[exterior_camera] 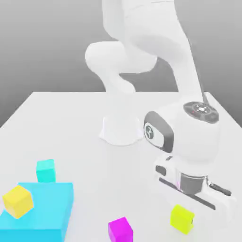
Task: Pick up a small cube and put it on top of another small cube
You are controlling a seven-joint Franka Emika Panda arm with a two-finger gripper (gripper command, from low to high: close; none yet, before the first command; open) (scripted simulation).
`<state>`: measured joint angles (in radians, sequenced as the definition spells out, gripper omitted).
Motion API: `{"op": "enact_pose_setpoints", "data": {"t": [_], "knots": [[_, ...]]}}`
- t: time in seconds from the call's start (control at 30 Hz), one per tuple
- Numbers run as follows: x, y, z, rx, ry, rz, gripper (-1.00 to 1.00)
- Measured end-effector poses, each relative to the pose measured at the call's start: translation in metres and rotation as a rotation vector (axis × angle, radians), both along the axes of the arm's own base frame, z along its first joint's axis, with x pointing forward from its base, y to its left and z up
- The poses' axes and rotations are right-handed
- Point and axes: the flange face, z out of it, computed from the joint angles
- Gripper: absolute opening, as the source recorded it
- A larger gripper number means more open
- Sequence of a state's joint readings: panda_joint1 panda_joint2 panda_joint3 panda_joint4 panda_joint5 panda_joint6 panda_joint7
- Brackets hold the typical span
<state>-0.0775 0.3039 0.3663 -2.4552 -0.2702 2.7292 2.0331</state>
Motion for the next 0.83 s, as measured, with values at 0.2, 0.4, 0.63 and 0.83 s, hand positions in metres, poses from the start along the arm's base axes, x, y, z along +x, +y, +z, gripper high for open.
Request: {"op": "enact_pose_setpoints", "data": {"t": [0.2, 0.4, 0.63, 0.83], "knots": [[-0.014, -0.146, 0.021, -0.051, 0.020, -0.328, -1.00], [-0.116, -0.345, 0.048, -0.048, 0.025, -0.907, -1.00], [-0.196, -0.400, 0.030, -0.001, 0.001, -1.190, -1.00], [-0.197, -0.399, 0.003, 0.000, 0.001, -1.192, 1.00]]}}
